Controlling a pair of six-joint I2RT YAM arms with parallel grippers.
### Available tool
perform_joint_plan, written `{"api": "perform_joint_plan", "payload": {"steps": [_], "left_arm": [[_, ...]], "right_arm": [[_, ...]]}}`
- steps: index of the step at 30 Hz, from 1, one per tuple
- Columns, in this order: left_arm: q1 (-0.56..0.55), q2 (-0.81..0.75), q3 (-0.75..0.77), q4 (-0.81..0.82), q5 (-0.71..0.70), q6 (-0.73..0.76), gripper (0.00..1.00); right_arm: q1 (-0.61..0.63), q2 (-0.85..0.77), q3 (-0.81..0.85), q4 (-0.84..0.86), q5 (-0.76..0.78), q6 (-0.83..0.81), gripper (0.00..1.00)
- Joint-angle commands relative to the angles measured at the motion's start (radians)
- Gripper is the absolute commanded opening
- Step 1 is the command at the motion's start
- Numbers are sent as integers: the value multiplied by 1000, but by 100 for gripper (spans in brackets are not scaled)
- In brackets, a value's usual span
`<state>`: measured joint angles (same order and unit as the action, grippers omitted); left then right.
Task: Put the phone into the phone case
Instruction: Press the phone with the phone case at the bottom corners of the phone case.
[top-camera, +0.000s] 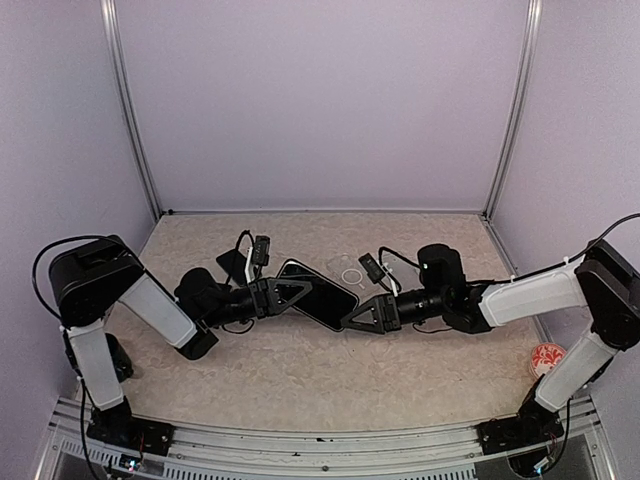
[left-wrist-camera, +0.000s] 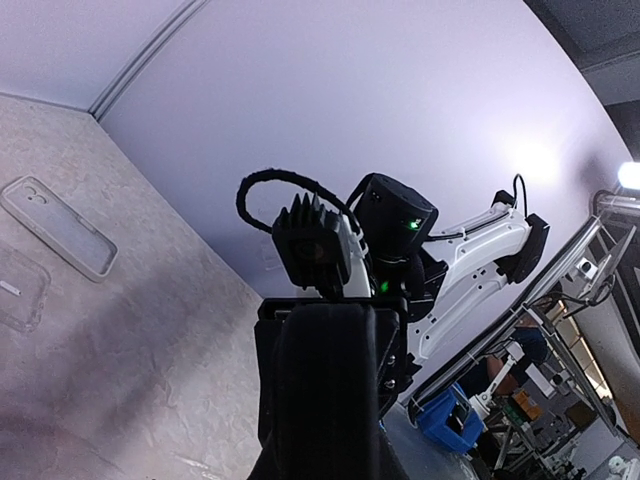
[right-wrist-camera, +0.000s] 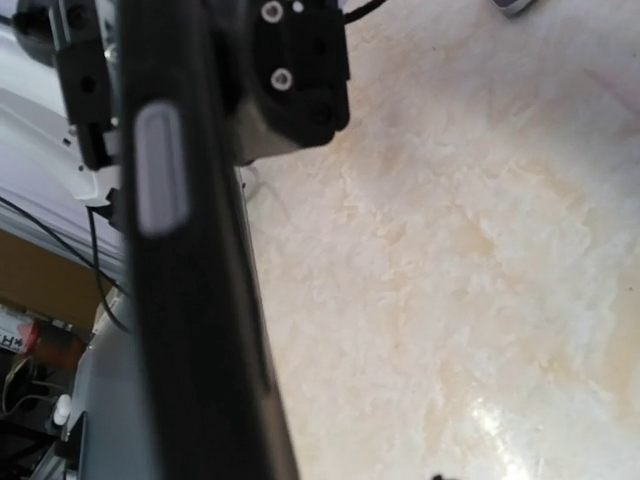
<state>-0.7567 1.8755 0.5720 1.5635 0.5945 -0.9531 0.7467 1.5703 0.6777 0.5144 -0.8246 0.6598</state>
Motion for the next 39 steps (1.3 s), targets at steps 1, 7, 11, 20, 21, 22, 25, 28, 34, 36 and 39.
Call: {"api": "perform_joint_plan", "payload": {"steps": [1,7,11,20,21,22,25,28,34,36,39], "left_arm": [[13,-42,-9,106,21,3,0],[14,-63,-21,49,45,39,0],[14,-68,-8,8,83,56,0],[11,-68,49,-136,210,107,0],[11,-70,52,-153,214,115,0],[9,-71,55,-168,215,123,0],[2,-71,65,-197,221,136,0],[-5,-66,75,-214,221,143,0],[-21,-52,97,-240,226,153,0],[-25,-49,102,-248,226,158,0],[-29,-45,110,-260,227,163,0]], "right_arm": [[-29,-64,23,-58,-12,7,47],[-67,-109,25,-100,-44,-6,48],[-68,-100,54,-146,-80,-31,48],[-66,-65,148,-343,-165,-164,48],[-66,-61,154,-360,-166,-173,48],[-65,-56,160,-373,-166,-184,48],[-60,-40,168,-393,-166,-200,47],[-48,-17,181,-413,-159,-217,46],[-23,19,202,-435,-135,-239,46],[-17,27,202,-437,-132,-243,44],[-14,38,199,-431,-133,-241,38]]}}
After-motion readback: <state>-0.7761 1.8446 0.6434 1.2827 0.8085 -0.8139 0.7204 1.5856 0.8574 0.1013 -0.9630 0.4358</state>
